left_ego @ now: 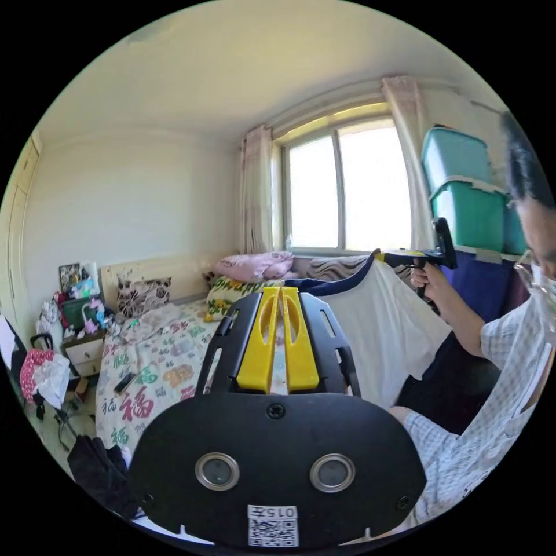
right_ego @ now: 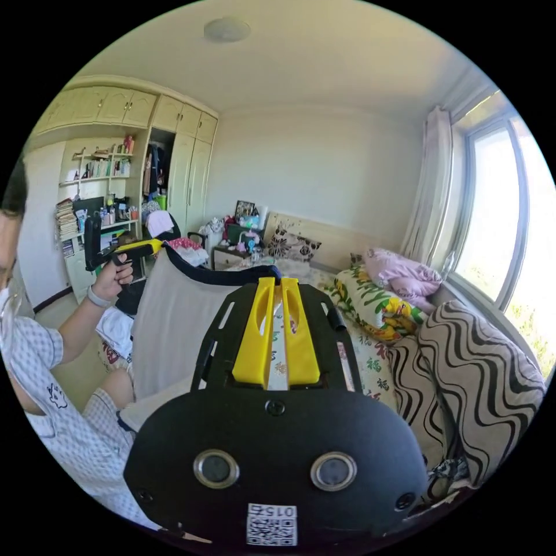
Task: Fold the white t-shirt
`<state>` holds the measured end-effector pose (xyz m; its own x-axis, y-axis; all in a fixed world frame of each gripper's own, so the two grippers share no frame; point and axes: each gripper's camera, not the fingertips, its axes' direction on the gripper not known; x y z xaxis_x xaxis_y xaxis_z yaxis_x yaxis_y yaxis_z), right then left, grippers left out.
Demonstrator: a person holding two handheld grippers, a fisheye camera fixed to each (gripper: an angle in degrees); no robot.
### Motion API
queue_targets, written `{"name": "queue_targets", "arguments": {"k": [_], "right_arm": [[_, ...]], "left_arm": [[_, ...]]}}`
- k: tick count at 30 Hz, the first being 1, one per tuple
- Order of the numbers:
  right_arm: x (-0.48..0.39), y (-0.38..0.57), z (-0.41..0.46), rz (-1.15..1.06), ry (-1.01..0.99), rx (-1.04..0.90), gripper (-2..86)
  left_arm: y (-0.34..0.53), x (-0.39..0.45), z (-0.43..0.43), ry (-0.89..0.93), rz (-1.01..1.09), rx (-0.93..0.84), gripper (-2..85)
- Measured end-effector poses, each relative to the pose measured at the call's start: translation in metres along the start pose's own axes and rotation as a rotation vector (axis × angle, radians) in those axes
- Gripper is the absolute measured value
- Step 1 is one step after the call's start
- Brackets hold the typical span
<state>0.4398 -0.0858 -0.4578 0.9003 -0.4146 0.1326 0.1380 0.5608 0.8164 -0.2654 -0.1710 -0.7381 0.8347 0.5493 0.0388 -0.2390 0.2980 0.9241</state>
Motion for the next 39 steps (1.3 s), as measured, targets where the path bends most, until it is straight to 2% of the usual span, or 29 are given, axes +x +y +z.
{"name": "queue_targets", "arguments": {"k": [4,6,9,12,16,20,23,27,33,37,39], "right_arm": [[0.028,-0.011,0.141,0.055,0.006,-0.202,1.0],[0.045,-0.006,0.245,0.111,0.008,-0.353,1.6],[0.062,0.022,0.356,0.218,-0.036,-0.546,3.3],[0.062,0.066,0.412,0.255,-0.113,-0.676,4.2],[0.049,0.124,0.403,0.131,-0.269,-0.738,6.6],[0.027,0.199,0.348,0.075,-0.446,-0.841,8.1],[0.002,0.242,0.325,0.013,-0.492,-0.957,8.5],[-0.019,0.279,0.333,-0.084,-0.454,-1.092,9.6],[0.001,0.275,0.349,-0.097,-0.381,-1.078,5.1],[0.029,0.269,0.340,0.020,-0.366,-1.023,2.2],[0.057,0.266,0.328,0.171,-0.367,-0.956,1.2]], "left_arm": [[0.047,-0.058,0.119,-0.107,-0.093,-0.194,-0.6],[0.092,-0.096,0.196,-0.173,-0.201,-0.306,-0.5],[0.158,-0.127,0.276,-0.280,-0.290,-0.474,0.1],[0.225,-0.138,0.312,-0.230,-0.373,-0.545,1.5],[0.295,-0.126,0.303,-0.087,-0.346,-0.613,3.9],[0.374,-0.087,0.264,0.163,-0.359,-0.837,6.2],[0.425,-0.051,0.245,0.220,-0.379,-0.989,7.2],[0.478,-0.024,0.245,0.200,-0.452,-1.088,8.3],[0.525,-0.010,0.284,0.134,-0.464,-1.151,8.0],[0.539,-0.001,0.301,0.111,-0.427,-1.147,3.8],[0.545,0.005,0.304,0.111,-0.415,-1.120,1.0]]}}
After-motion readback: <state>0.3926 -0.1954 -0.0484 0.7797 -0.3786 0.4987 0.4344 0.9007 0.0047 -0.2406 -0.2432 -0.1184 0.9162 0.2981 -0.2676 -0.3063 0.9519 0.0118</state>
